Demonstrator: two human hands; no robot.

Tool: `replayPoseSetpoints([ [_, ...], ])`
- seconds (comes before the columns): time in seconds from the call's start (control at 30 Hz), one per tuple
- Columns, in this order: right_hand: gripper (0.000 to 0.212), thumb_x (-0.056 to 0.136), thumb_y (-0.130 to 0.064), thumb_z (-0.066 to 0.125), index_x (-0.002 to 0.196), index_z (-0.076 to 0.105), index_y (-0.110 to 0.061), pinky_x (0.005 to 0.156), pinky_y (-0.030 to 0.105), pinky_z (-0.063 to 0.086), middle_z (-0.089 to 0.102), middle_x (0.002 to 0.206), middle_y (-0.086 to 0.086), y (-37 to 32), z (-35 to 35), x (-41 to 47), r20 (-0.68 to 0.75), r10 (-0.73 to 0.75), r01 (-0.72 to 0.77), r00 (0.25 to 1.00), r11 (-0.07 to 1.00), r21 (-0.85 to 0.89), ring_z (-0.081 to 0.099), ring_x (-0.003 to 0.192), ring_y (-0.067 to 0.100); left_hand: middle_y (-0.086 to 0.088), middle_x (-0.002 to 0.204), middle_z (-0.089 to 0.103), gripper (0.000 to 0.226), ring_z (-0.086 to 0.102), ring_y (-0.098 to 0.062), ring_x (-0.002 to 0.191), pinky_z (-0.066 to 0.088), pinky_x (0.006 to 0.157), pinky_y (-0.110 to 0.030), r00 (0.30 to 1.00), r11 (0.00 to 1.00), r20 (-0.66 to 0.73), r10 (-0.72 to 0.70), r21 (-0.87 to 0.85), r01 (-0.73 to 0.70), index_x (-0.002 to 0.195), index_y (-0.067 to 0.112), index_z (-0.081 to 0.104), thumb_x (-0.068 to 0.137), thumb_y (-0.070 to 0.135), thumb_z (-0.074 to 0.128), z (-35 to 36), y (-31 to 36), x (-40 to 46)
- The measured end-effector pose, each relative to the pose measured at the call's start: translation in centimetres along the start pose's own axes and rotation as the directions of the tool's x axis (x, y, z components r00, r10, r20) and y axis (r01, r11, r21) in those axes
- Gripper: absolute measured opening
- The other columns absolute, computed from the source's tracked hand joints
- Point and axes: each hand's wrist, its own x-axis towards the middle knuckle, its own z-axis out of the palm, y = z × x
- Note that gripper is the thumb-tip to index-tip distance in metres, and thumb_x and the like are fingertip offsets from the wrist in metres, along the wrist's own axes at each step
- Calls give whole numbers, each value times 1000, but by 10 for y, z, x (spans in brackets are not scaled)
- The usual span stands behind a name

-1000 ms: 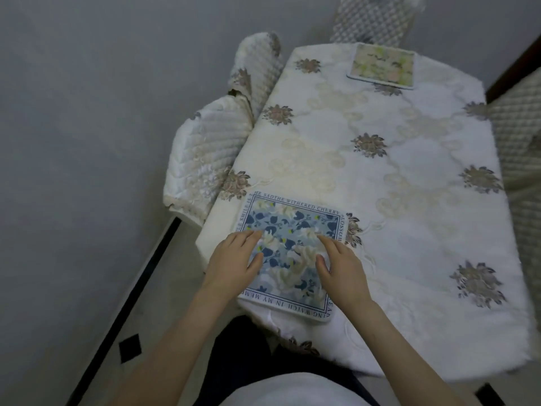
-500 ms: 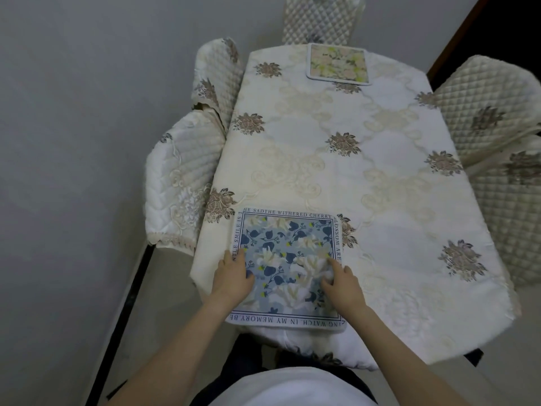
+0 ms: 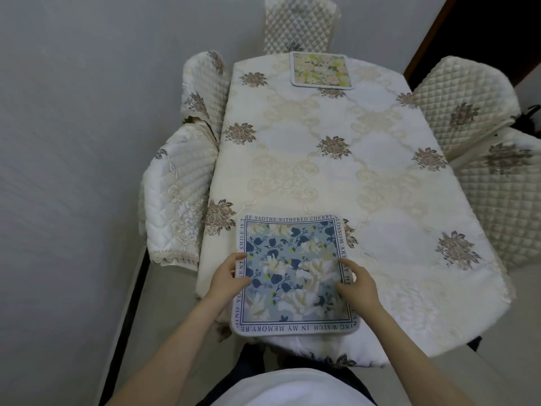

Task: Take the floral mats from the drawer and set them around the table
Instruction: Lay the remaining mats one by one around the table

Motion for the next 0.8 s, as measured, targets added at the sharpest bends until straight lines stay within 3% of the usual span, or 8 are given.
replayPoseSetpoints([
  [0.07, 66, 73, 0, 71, 132, 53, -24, 80, 36, 52, 56, 123, 6, -2, -5, -2, 70, 81, -89, 994, 988, 124, 57, 101, 24, 4, 132, 47, 65, 42, -14, 122, 47, 89, -28, 993, 1000, 113, -22, -6, 23, 131, 26, 51, 77, -5, 68, -4, -4, 0],
  [0.17, 72, 67, 5, 79, 127, 55, -25, 70, 36, 58, 60, 114, 5, -3, -8, -11, 210, 153, -221, 966, 909, 353, 65, 91, 23, 3, 136, 46, 74, 54, -17, 116, 53, 80, -23, 985, 999, 172, -14, -37, 21, 137, 26, 46, 76, -10, 68, -7, -7, -1],
  [0.27, 71, 67, 7, 79, 125, 56, -27, 60, 28, 57, 57, 118, 6, -7, -5, -22, 227, 146, -230, 963, 886, 402, 66, 88, 22, 4, 129, 51, 77, 60, -7, 99, 54, 71, -17, 987, 999, 162, 12, -50, -4, 138, 26, 44, 75, -11, 69, -9, -3, -1],
  [0.37, 71, 66, 8, 79, 123, 58, -30, 63, 30, 58, 57, 118, 6, -7, -2, -31, 151, 144, -194, 978, 891, 410, 66, 89, 24, 8, 128, 48, 77, 54, 6, 92, 50, 67, -10, 984, 998, 174, 48, -38, -42, 139, 25, 44, 75, -11, 70, -11, 5, 0],
  [0.53, 73, 64, 11, 78, 120, 59, -32, 70, 35, 60, 55, 125, 5, -6, -4, -50, -6, 130, -112, 992, 875, 471, 65, 95, 25, 8, 134, 46, 78, 54, -1, 100, 50, 68, -8, 966, 990, 219, 139, 2, -142, 140, 27, 45, 76, -10, 69, -10, 25, -1],
  [0.63, 72, 65, 11, 77, 122, 59, -30, 67, 30, 60, 57, 124, 5, -8, -15, -62, -73, 119, -67, 990, 863, 501, 66, 90, 19, 11, 138, 44, 78, 53, -4, 109, 50, 71, -8, 950, 978, 245, 196, 24, -208, 139, 31, 46, 76, -8, 70, -3, 42, -3],
  [0.73, 71, 65, 11, 78, 121, 59, -29, 65, 27, 59, 56, 123, 2, -8, -35, -73, -129, 107, -24, 986, 850, 526, 65, 90, 16, 14, 132, 43, 76, 48, 16, 90, 46, 63, -3, 932, 965, 269, 244, 29, -261, 139, 30, 46, 78, -8, 69, 10, 61, -7],
  [0.8, 71, 65, 11, 78, 122, 60, -27, 66, 28, 59, 55, 122, -1, -5, -50, -80, -165, 110, 0, 980, 831, 556, 65, 91, 13, 14, 130, 44, 76, 45, 20, 88, 45, 63, -3, 921, 957, 284, 266, 34, -287, 139, 31, 46, 78, -7, 69, 20, 73, -11],
])
